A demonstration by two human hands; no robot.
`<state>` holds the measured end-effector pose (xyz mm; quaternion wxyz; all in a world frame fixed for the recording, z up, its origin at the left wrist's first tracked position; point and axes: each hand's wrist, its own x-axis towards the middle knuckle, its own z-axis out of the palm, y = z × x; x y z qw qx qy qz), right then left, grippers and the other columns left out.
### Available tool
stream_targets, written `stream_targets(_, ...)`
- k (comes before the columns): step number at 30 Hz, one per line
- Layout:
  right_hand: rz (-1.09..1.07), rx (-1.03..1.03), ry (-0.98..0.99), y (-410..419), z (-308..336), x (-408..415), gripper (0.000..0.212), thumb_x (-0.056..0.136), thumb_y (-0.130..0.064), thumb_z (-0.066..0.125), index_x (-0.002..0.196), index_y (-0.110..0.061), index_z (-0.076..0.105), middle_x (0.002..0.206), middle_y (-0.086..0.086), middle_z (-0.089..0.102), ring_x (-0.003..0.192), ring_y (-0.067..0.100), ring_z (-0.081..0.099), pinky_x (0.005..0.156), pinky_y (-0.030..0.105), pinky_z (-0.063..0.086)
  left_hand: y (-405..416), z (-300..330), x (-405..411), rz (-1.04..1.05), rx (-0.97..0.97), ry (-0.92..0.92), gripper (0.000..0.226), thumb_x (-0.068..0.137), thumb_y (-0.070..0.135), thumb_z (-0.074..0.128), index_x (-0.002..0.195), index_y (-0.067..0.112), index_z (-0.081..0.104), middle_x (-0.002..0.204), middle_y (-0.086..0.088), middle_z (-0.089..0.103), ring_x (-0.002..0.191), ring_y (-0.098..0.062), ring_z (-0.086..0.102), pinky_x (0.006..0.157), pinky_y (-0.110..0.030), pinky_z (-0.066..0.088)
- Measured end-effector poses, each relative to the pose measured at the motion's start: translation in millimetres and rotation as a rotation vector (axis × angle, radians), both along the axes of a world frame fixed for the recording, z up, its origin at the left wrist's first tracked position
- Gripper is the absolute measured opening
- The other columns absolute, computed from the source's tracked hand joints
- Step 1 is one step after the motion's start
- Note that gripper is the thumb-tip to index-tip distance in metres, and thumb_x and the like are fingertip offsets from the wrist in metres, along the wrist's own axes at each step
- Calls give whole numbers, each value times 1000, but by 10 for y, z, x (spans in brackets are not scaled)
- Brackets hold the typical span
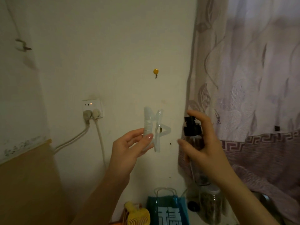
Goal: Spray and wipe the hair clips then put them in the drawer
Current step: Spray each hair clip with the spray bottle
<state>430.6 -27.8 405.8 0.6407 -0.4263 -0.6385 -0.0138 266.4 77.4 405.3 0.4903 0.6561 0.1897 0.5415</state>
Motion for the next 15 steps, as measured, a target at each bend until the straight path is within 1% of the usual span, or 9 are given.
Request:
stream_targets(2, -68, 41, -69, 20, 20, -44, 57, 84, -13, 68, 126, -39, 40, 92, -15, 56, 61, 16, 57, 54, 16, 51, -10, 9, 12, -11, 2, 6, 56, 60, 43, 69, 109, 17, 68, 96, -1, 74, 91, -15, 71, 76, -24, 56)
stream_targets(4, -66, 39, -81, 40, 27, -73, 50, 87, -12, 65, 123, -36, 40, 90, -11, 56, 56, 13, 56, 51, 17, 49, -19, 17, 18, -20, -2, 10, 53, 61, 42, 69, 108, 19, 68, 97, -1, 74, 90, -15, 71, 77, -25, 56)
stream_targets(6, -74, 33, -73, 51, 30, -87, 48, 88, -7, 62, 120, -36, 40, 88, -11, 55, 55, 12, 55, 49, 17, 48, -26, 26, 20, -24, -5, 15, 51, 61, 41, 69, 108, 19, 68, 97, 0, 74, 91, -15, 71, 78, -26, 56)
stream_targets(9, -71, 23, -39, 52, 18, -95, 45, 89, -7, 61, 117, -35, 40, 85, -10, 55, 54, 16, 56, 48, 20, 49, -33, 31, 9, -29, -9, 14, 50, 62, 40, 69, 107, 19, 69, 96, 0, 75, 90, -15, 71, 80, -28, 56)
stream_targets(11, -73, 24, -32, 47, 0, -96, 43, 89, -6, 60, 115, -33, 39, 86, -14, 55, 56, 20, 57, 47, 22, 50, -37, 32, -6, -32, -11, 13, 50, 62, 39, 69, 108, 17, 69, 95, -1, 75, 89, -16, 71, 80, -29, 56)
stream_targets(13, -74, 28, -22, 38, -19, -97, 41, 88, -6, 60, 113, -33, 40, 87, -15, 56, 56, 22, 57, 47, 23, 51, -37, 28, -18, -34, -11, 12, 51, 61, 38, 69, 107, 16, 69, 95, -2, 75, 88, -16, 72, 78, -26, 57)
stream_targets(15, -67, 46, -11, 24, -31, -102, 42, 88, -6, 60, 112, -35, 40, 85, -13, 56, 54, 22, 57, 46, 24, 51, -40, 24, -27, -38, -11, 14, 51, 61, 38, 69, 107, 16, 69, 95, -2, 75, 87, -16, 72, 75, -23, 57)
